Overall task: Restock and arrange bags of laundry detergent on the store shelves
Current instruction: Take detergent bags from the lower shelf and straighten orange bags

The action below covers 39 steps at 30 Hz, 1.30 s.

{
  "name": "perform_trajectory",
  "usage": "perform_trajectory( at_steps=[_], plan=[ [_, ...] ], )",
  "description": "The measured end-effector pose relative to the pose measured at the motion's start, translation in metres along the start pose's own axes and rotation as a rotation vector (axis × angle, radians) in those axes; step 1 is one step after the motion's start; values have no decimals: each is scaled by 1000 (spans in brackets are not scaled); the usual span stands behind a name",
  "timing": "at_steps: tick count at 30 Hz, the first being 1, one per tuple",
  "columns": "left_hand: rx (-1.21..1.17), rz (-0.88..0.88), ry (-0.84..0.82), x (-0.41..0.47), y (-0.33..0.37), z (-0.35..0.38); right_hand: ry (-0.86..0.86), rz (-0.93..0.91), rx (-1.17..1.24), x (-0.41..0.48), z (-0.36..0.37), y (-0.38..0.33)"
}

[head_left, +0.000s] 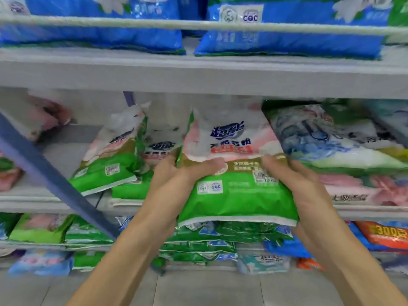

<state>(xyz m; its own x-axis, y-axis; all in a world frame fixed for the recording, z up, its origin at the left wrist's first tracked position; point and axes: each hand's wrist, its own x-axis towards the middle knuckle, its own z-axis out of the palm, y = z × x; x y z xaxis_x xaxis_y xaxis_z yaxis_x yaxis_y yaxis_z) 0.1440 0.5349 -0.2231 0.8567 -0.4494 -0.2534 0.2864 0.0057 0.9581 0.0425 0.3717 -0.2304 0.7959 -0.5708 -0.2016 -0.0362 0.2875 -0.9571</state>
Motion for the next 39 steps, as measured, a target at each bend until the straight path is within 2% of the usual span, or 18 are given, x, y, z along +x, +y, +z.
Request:
perform_trajectory(
  at_steps=[3, 6, 10, 12, 16, 19, 25, 28, 32, 34, 37, 39],
  plan=[
    [74, 125, 6, 13, 12, 9, -36, -89, -33, 13, 2, -8],
    [102, 190, 14, 36, 13, 17, 39, -138, -125, 43, 4, -13],
    [207, 132, 77, 57, -15, 19, 67, -171, -475, 64, 14, -7],
    [147, 100, 95, 55, -26, 17, 74, -202, -589, 63, 13, -4],
    [-10, 139, 139, 55, -32, 17, 120, -205, -691, 53, 6, -5],
    [66, 174, 115, 58, -34, 24, 154, -198, -678, 55, 4, -8],
    [163, 142, 35, 60, -31, 18, 219, -160, -868, 52, 16, -11],
    [191, 154, 61, 53, -26, 15, 267, -247, -922, 42, 21, -7],
    [313, 258, 92, 35, -21, -1, 341, -412, -1190, 21, 19, -1],
    [422, 360, 208, 25, -19, -19, 351, -505, -1223, 13, 20, 3],
    [804, 546, 498, 18, -21, -54, 254, -744, -1118, 10, 42, 15],
    [1013, 542, 599, 23, -27, -77, 115, -737, -1004, 12, 68, 18]
  ],
)
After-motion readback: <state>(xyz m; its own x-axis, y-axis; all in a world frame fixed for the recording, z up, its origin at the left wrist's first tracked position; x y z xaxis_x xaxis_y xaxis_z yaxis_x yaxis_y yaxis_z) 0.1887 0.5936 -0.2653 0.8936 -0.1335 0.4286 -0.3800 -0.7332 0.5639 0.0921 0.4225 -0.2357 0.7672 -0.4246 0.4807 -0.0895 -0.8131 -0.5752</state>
